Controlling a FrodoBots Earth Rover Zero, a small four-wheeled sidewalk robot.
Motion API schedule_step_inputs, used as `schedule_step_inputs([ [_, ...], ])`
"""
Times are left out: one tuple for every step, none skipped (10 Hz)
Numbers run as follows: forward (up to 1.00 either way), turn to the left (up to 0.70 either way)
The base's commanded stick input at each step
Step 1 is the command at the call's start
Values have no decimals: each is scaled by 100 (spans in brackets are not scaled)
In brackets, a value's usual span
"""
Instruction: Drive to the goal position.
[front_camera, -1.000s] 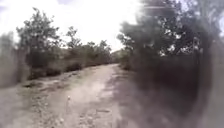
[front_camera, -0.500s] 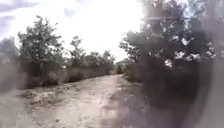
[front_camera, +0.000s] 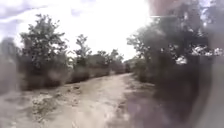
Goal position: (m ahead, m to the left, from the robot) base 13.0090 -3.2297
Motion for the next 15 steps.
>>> schedule_step_inputs([
  [100,0],
  [100,0],
  [100,0],
  [100,0],
  [100,0],
  [100,0],
  [100,0],
  [100,0],
  [100,0],
  [100,0],
  [100,0],
  [100,0],
  [100,0],
  [100,0],
  [100,0],
])
